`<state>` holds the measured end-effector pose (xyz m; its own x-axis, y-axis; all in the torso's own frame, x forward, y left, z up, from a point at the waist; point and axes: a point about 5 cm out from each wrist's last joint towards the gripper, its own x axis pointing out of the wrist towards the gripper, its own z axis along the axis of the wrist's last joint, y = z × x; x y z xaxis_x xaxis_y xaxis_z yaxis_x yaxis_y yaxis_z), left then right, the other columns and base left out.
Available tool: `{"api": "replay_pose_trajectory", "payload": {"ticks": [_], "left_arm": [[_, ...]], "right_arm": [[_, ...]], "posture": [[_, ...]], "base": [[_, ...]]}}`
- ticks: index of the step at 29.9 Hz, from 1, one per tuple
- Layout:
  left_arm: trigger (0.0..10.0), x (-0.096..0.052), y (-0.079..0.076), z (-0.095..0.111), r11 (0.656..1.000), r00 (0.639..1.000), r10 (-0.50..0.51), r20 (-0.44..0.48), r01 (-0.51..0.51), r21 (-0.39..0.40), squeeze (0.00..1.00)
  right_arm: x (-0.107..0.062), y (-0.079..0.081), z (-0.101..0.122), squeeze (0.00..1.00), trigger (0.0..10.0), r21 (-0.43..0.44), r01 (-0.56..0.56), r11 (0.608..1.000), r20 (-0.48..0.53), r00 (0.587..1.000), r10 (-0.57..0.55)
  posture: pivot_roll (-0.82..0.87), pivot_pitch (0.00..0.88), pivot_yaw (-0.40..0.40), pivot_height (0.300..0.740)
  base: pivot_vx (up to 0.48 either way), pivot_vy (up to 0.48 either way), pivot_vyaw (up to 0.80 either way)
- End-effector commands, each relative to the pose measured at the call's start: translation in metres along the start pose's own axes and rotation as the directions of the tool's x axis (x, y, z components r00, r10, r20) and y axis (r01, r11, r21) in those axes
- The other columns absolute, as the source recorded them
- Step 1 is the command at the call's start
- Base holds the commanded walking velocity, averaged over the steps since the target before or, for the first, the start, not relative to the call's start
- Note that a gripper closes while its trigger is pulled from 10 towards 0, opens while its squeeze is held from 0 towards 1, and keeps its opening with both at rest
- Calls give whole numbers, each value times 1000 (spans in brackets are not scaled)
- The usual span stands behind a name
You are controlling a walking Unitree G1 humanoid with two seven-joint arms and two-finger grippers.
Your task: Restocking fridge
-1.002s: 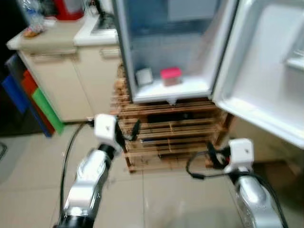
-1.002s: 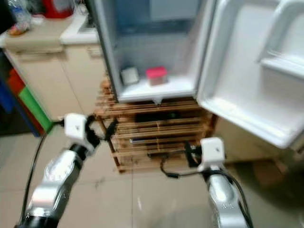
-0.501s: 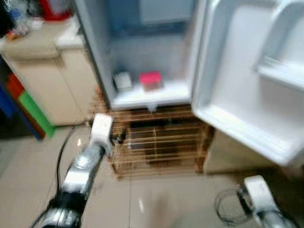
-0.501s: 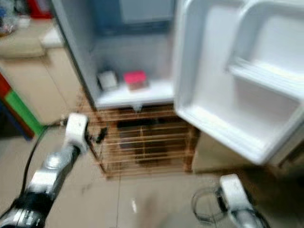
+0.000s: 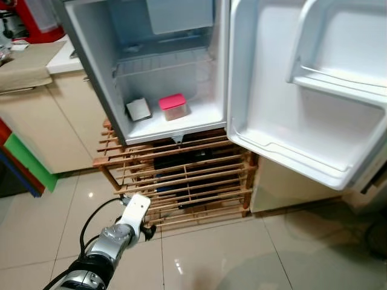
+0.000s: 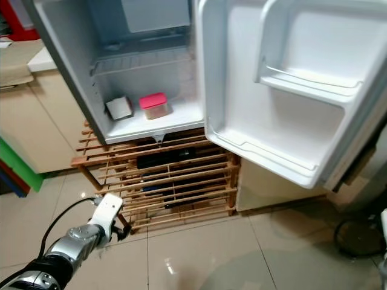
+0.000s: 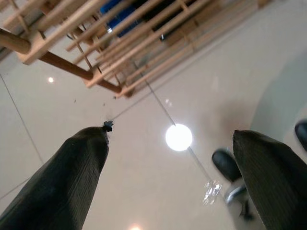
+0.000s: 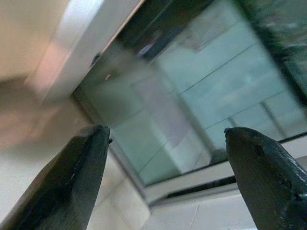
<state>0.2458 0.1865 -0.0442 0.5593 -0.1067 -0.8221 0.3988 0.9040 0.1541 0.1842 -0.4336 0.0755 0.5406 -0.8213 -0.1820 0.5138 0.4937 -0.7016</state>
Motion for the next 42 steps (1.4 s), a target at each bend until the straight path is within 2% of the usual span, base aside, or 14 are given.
{"api": "replay_pose_trajectory", "payload": {"ticks": [1, 12, 15, 16, 20, 24, 28, 31, 32, 33, 34, 35, 37, 42], "left_arm": [[10000, -1, 6, -10, 997, 998, -6, -69, 12, 81, 0], [10000, -10, 7, -70, 927, 958, 9, -286, 99, 363, 0], [10000, -15, 4, -89, 879, 933, -6, -359, 176, 443, 0], [10000, -17, 2, -99, 834, 919, -2, -395, 220, 506, 0], [10000, -20, -1, -108, 791, 901, -12, -434, 274, 547, 0], [10000, -28, -10, -132, 694, 830, -64, -554, 436, 573, 0], [10000, -33, -14, -143, 656, 788, -96, -608, 510, 557, 0], [10000, -35, -19, -148, 642, 764, -126, -632, 549, 536, 0], [10000, -36, -22, -150, 636, 756, -142, -639, 565, 526, 0], [10000, -36, -22, -150, 636, 756, -142, -639, 565, 526, 0], [10000, -36, -29, -152, 631, 736, -176, -653, 594, 500, 0], [10000, -36, -29, -152, 631, 736, -176, -653, 594, 500, 0], [10000, -36, -35, -154, 632, 729, -196, -656, 606, 484, 0], [10000, -35, -47, -153, 649, 730, -225, -645, 607, 460, 0]], "right_arm": [[7, -6, 32, 0, 10000, 105, 17, 994, 100, 995, -27], [0, 18, 97, 0, 10000, 262, -214, 941, 335, 935, 120], [-14, 39, 113, 0, 10000, 269, -377, 886, 421, 874, 244], [-27, 53, 120, 0, 10000, 259, -491, 832, 469, 817, 337], [-43, 68, 124, 0, 10000, 229, -592, 773, 503, 751, 427], [-78, 95, 125, 0, 10000, 128, -758, 639, 540, 594, 596], [-101, 103, 129, 0, 10000, 84, -839, 537, 552, 488, 676], [-128, 106, 137, 0, 10000, 58, -926, 373, 584, 334, 740], [-144, 105, 145, 0, 10000, 96, -969, 230, 636, 237, 734], [-144, 105, 145, 0, 10000, 96, -969, 230, 636, 237, 734], [-172, 103, 152, 0, 10000, 92, -996, -5, 676, 59, 734], [-172, 103, 152, 0, 10000, 92, -996, -5, 676, 59, 734], [-182, 106, 145, 0, 10000, 82, -993, -88, 645, -15, 764], [-181, 109, 138, 0, 10000, 137, -984, -116, 626, -5, 780]], "posture": [[-219, 0, 114, 740], [-219, 0, 114, 740], [-220, 0, 113, 740], [-220, 0, 113, 740], [-222, 0, 113, 740], [-229, 0, 116, 740], [-234, 0, 119, 740], [-234, 0, 120, 740], [-236, 0, 121, 740], [-236, 0, 121, 740], [-235, 0, 119, 740], [-235, 0, 119, 740], [-233, 0, 115, 740], [-227, 0, 112, 740]], "base": [[0, 0, 0], [0, 0, 0], [0, 0, 0], [0, 0, 0], [0, 0, 0], [0, 0, 0], [0, 0, 0], [0, 0, 0], [0, 0, 0], [0, 0, 0], [0, 0, 0], [0, 0, 0], [0, 0, 0], [0, 0, 0]]}}
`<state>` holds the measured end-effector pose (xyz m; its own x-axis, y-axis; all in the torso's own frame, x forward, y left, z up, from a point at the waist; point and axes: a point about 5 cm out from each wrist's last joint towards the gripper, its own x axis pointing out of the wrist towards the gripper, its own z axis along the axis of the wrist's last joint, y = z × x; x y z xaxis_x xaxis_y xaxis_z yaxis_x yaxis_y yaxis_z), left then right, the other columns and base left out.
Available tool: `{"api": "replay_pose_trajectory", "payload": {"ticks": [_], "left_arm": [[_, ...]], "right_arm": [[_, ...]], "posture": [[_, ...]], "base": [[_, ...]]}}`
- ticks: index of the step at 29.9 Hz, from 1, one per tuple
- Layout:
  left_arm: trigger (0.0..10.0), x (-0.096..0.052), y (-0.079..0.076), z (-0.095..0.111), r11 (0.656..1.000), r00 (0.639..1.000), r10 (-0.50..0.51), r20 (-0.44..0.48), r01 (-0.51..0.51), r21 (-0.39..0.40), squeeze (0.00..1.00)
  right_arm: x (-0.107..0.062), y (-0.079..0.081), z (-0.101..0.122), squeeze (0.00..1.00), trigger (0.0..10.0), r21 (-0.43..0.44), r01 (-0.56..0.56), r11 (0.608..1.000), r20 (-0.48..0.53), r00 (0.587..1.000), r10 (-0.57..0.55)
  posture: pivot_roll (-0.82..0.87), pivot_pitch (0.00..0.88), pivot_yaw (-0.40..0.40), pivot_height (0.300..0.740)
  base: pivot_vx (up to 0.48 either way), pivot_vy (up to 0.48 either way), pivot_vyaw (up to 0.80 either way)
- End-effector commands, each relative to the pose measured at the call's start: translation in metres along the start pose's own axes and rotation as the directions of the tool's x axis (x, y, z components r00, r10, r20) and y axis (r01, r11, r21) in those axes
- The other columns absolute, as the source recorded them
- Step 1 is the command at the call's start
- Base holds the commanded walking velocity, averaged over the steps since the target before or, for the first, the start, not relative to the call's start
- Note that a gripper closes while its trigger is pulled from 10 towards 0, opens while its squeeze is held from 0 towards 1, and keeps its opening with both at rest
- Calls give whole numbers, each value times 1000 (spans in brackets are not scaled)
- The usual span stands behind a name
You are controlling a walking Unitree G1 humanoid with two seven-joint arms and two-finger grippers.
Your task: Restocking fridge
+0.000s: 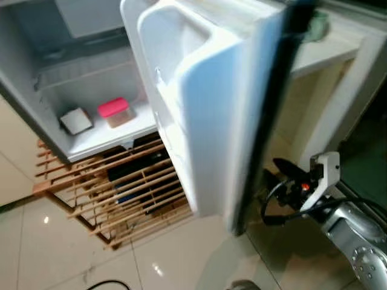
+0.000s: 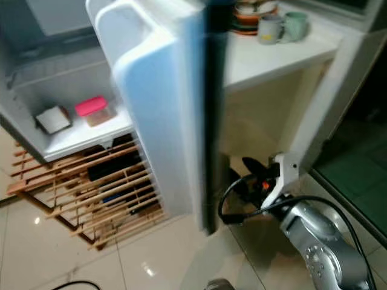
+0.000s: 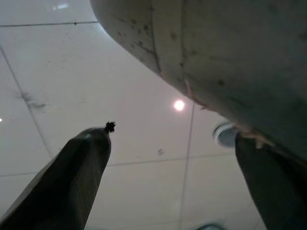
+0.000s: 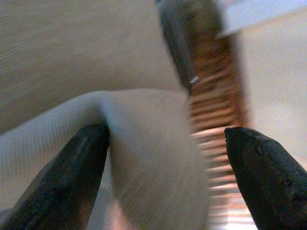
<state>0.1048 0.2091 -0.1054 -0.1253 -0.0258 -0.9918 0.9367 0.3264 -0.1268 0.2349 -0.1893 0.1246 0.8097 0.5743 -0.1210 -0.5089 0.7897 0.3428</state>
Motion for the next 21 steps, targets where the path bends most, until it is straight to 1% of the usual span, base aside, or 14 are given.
{"api": "replay_pose_trajectory", "payload": {"ticks": [1, 3, 4, 6, 7, 8, 10, 12, 13, 14, 15, 16, 17, 21], "left_arm": [[10000, 0, -3, -11, 1000, 999, -23, -25, 23, -7, 0], [10000, -8, 7, -25, 999, 999, -32, -24, 32, -20, 0], [10000, -11, 12, -27, 999, 1000, -30, -8, 30, -34, 0], [10000, -12, 17, -22, 997, 1000, 1, 17, 0, -71, 0], [10000, -13, 20, -18, 994, 999, 5, 39, -1, -106, 0], [10000, -13, 20, -18, 994, 999, 5, 39, -1, -106, 0], [10000, -16, 27, -11, 987, 997, 44, 71, -32, -155, 0], [10000, -17, 30, -9, 985, 996, 54, 77, -40, -169, 0], [10000, -18, 31, -8, 987, 995, 59, 76, -47, -155, 0], [10000, -18, 31, -8, 987, 995, 59, 76, -47, -155, 0], [10000, -18, 32, -8, 988, 995, 62, 73, -51, -148, 0], [10000, -19, 34, -8, 988, 995, 69, 71, -58, -142, 0], [10000, -19, 34, -8, 987, 995, 74, 72, -63, -146, 0], [10000, -18, 33, -8, 988, 995, 71, 70, -60, -143, 0]], "right_arm": [[-3, 1, 3, 0, 10000, 28, -3, 1000, 8, 1000, 2], [-3, 3, 5, 0, 10000, 51, -15, 999, 4, 1000, 15], [-3, 3, 4, 0, 10000, 48, -17, 999, -17, 1000, 18], [-3, 2, 3, 0, 10000, 47, -6, 999, -27, 1000, 8], [-2, -2, 0, 0, 10000, 44, 20, 999, -41, 999, -18], [-2, -2, 0, 0, 10000, 44, 20, 999, -41, 999, -18], [0, -10, -6, 0, 10000, 18, 78, 997, -67, 995, -76], [3, -11, -5, 0, 10000, 25, 94, 995, -58, 994, -93], [11, 0, -1, 0, 10000, 39, 40, 998, -39, 998, -38], [11, 0, -1, 0, 10000, 39, 40, 998, -39, 998, -38], [16, 7, 1, 0, 10000, 41, 2, 999, -32, 999, -1], [21, 23, 5, 0, 10000, 45, -71, 996, -21, 997, 72], [22, 31, 7, 0, 10000, 50, -116, 992, -14, 993, 117], [19, 48, 12, 0, 10000, 46, -225, 973, -11, 974, 225]], "posture": [[-226, 0, 111, 740], [-224, 0, 110, 740], [-222, 0, 110, 740], [-220, 0, 110, 740], [-216, 0, 108, 740], [-216, 0, 108, 740], [-213, 0, 107, 740], [-212, 0, 107, 740], [-214, 0, 110, 740], [-214, 0, 110, 740], [-214, 0, 110, 740], [-211, 0, 109, 740], [-209, 0, 110, 740], [-208, 0, 109, 740]], "base": [[0, 0, 0], [0, 0, 0], [0, 0, 0], [0, 0, 0], [0, 0, 0], [0, 0, 0], [0, 0, 0], [0, 0, 0], [0, 0, 0], [0, 0, 0], [0, 0, 0], [0, 0, 0], [0, 0, 0], [0, 0, 0]]}}
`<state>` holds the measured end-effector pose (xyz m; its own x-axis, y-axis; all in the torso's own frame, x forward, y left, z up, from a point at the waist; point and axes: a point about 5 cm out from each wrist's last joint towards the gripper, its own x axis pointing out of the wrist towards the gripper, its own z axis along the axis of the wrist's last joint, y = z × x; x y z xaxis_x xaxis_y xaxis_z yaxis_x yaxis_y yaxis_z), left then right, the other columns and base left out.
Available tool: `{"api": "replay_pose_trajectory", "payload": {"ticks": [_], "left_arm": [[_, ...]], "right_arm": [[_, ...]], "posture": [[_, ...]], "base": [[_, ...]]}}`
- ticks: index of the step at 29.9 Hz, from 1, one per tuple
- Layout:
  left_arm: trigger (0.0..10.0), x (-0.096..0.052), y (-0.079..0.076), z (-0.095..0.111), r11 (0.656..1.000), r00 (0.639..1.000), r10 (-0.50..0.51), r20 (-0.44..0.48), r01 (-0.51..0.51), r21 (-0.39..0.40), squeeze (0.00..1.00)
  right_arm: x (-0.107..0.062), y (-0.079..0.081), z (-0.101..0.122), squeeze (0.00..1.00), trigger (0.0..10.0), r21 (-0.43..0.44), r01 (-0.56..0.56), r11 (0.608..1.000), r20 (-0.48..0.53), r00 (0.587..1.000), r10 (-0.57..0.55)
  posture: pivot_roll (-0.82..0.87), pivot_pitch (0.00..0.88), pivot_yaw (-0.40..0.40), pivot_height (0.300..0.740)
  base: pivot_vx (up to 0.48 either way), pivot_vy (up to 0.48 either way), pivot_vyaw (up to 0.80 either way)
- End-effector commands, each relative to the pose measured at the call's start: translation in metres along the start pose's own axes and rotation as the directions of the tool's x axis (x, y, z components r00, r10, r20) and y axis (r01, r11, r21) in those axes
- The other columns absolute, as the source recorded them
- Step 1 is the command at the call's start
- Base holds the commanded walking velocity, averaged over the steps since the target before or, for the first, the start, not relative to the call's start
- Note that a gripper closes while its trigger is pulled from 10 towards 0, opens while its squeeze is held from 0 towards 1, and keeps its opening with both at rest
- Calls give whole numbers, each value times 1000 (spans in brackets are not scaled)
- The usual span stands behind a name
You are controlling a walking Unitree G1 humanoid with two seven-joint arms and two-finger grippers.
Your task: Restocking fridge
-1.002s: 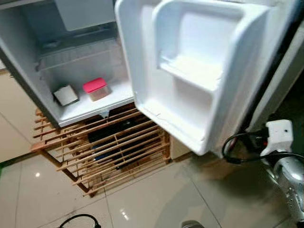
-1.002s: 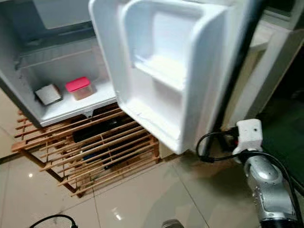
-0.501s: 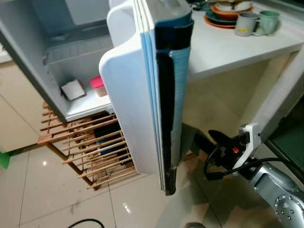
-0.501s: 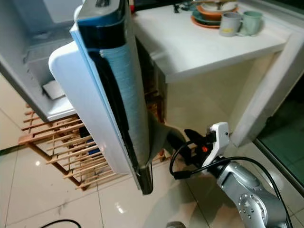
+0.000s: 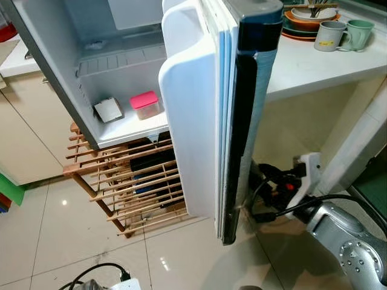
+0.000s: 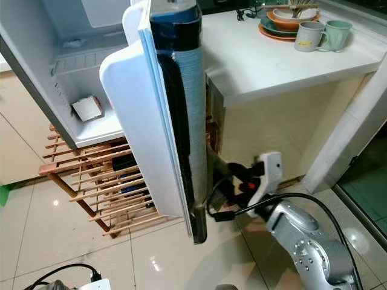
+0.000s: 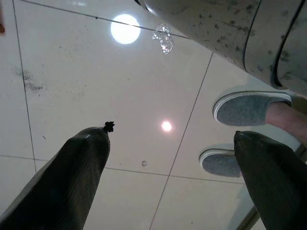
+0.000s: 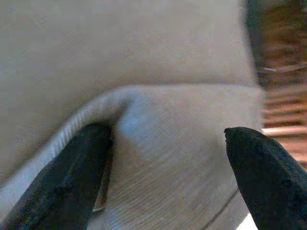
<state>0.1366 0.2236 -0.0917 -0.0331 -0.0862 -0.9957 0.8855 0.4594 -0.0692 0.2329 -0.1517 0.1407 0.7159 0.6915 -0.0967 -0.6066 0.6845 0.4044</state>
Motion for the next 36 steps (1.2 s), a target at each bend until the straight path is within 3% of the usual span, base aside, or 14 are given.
{"api": "replay_pose_trajectory", "payload": {"ticks": [1, 4, 8, 13, 16, 17, 18, 19, 23, 26, 29, 30, 32, 36], "left_arm": [[10000, 0, 0, -5, 1000, 1000, 2, -17, -2, 3, 0], [10000, 0, -2, -4, 1000, 1000, -14, -15, 14, 7, 0], [10000, 0, -1, -3, 1000, 1000, -21, -13, 21, 14, 0], [10000, -1, 0, -1, 1000, 1000, -20, -2, 20, 14, 0], [10000, -3, 7, 3, 1000, 999, 29, 24, -28, -8, 0], [10000, -5, 12, 8, 997, 996, 67, 53, -65, -42, 0], [10000, -5, 12, 8, 997, 996, 67, 53, -65, -42, 0], [10000, -9, 23, 21, 985, 984, 131, 120, -116, -127, 0], [10000, -26, 49, 60, 948, 923, 241, 300, -159, -275, 0], [10000, -34, 56, 79, 948, 891, 250, 378, -147, -282, 0], [10000, -52, 68, 117, 962, 816, 243, 524, -134, -237, 0], [10000, -64, 74, 136, 969, 775, 243, 583, -170, -178, 0], [10000, -69, 77, 143, 967, 766, 251, 591, -222, -124, 0], [10000, -71, 81, 141, 940, 790, 285, 542, -340, 2, 0]], "right_arm": [[1, 16, 7, 0, 10000, -10, -101, 995, 15, 995, 101], [-4, 31, 14, 0, 10000, 9, -206, 979, 27, 978, 205], [-6, 37, 18, 0, 10000, 27, -253, 967, 39, 967, 252], [-7, 24, 17, 0, 10000, 67, -196, 978, 48, 980, 193], [-4, -13, 15, 0, 10000, 27, 63, 998, 51, 997, -64], [-4, -33, 16, 0, 10000, 21, 219, 976, 70, 973, -220], [-4, -33, 16, 0, 10000, 21, 219, 976, 70, 973, -220], [-6, -51, 16, 0, 10000, -28, 355, 934, 75, 933, -352], [-9, -66, 5, 0, 10000, -66, 456, 887, 41, 890, -454], [-7, -64, -3, 0, 10000, -60, 448, 892, 13, 894, -448], [-1, -60, -15, 0, 10000, -76, 433, 898, -15, 900, -435], [2, -60, -18, 0, 10000, -85, 439, 894, -14, 897, -442], [4, -61, -20, 0, 10000, -84, 444, 892, -9, 895, -446], [5, -62, -23, 0, 10000, -93, 455, 885, -7, 889, -458]], "posture": [[-208, 0, 109, 740], [-213, 0, 108, 740], [-215, 0, 104, 740], [-213, 0, 100, 740], [-210, 0, 99, 740], [-207, 0, 98, 740], [-207, 0, 98, 740], [-200, 0, 98, 740], [-189, 0, 96, 740], [-185, 0, 96, 740], [-185, 0, 100, 740], [-188, 0, 103, 740], [-190, 0, 106, 740], [-196, 0, 111, 740]], "base": [[0, 0, 0], [0, 0, 0], [0, 0, 0], [0, 0, 0], [0, 0, 0], [0, 0, 0], [0, 0, 0], [0, 0, 0], [0, 0, 0], [0, 0, 0], [0, 0, 0], [0, 0, 0], [0, 0, 0], [0, 0, 0]]}}
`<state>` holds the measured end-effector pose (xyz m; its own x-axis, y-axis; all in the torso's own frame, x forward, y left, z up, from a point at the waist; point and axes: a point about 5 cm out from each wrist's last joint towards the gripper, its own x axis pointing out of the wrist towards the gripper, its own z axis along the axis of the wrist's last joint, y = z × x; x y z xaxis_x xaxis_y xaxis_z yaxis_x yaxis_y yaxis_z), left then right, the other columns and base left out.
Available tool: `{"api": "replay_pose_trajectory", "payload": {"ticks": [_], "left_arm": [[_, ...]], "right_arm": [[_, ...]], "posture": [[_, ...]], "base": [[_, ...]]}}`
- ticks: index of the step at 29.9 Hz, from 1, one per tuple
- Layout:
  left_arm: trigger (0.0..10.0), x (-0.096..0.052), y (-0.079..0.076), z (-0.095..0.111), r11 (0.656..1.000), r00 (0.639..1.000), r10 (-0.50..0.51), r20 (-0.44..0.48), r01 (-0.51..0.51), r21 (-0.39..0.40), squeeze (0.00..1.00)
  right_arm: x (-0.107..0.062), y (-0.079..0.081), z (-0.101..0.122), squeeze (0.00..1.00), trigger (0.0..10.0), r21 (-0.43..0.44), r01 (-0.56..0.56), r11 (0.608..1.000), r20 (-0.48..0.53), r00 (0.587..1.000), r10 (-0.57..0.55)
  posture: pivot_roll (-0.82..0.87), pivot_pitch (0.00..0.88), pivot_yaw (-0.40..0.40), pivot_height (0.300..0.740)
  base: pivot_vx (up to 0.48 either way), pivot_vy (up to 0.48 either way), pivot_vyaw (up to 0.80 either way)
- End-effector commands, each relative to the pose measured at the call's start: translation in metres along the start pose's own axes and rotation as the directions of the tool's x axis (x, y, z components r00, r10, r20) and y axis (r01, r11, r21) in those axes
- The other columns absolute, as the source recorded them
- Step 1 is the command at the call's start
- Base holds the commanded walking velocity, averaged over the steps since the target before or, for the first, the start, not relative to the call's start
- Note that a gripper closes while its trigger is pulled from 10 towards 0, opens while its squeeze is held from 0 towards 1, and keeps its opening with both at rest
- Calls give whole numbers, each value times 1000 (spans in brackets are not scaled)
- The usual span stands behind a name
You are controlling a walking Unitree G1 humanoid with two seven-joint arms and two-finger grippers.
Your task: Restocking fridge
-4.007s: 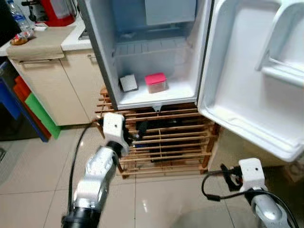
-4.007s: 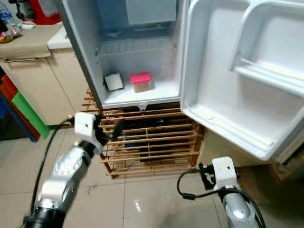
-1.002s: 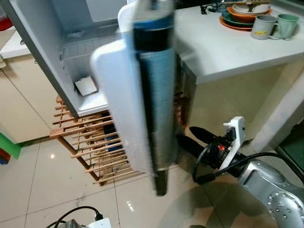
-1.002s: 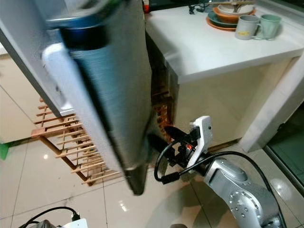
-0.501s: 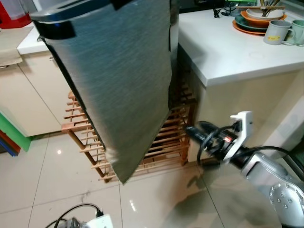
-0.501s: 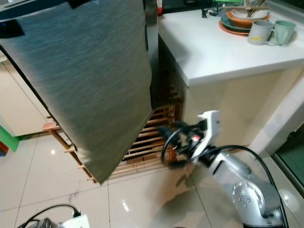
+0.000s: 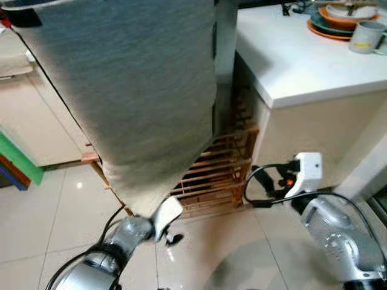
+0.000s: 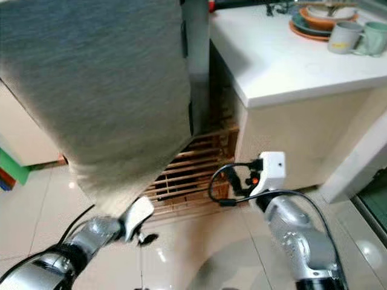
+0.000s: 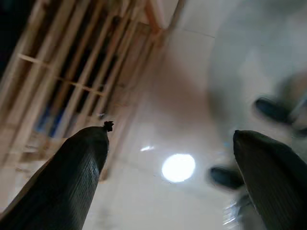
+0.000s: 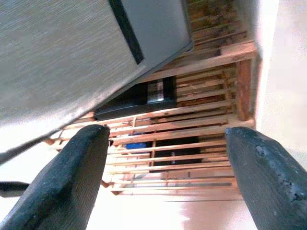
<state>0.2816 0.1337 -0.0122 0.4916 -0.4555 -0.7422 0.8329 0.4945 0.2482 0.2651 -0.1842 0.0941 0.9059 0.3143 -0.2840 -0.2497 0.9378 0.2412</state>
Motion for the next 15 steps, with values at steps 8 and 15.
{"api": "replay_pose_trajectory", "payload": {"ticks": [8, 15], "left_arm": [[10000, -4, 6, -14, 991, 991, 69, -116, -55, 121, 0], [10000, -3, 6, -18, 967, 965, 24, -263, 45, 252, 0]], "right_arm": [[1, -4, -5, 0, 10000, -26, 24, 999, -2, 1000, -24], [3, -3, -12, 0, 10000, -49, 14, 999, -34, 999, -16]], "posture": [[-197, 0, 111, 740], [-190, 0, 105, 740]], "base": [[0, 0, 0], [0, 0, 0]]}}
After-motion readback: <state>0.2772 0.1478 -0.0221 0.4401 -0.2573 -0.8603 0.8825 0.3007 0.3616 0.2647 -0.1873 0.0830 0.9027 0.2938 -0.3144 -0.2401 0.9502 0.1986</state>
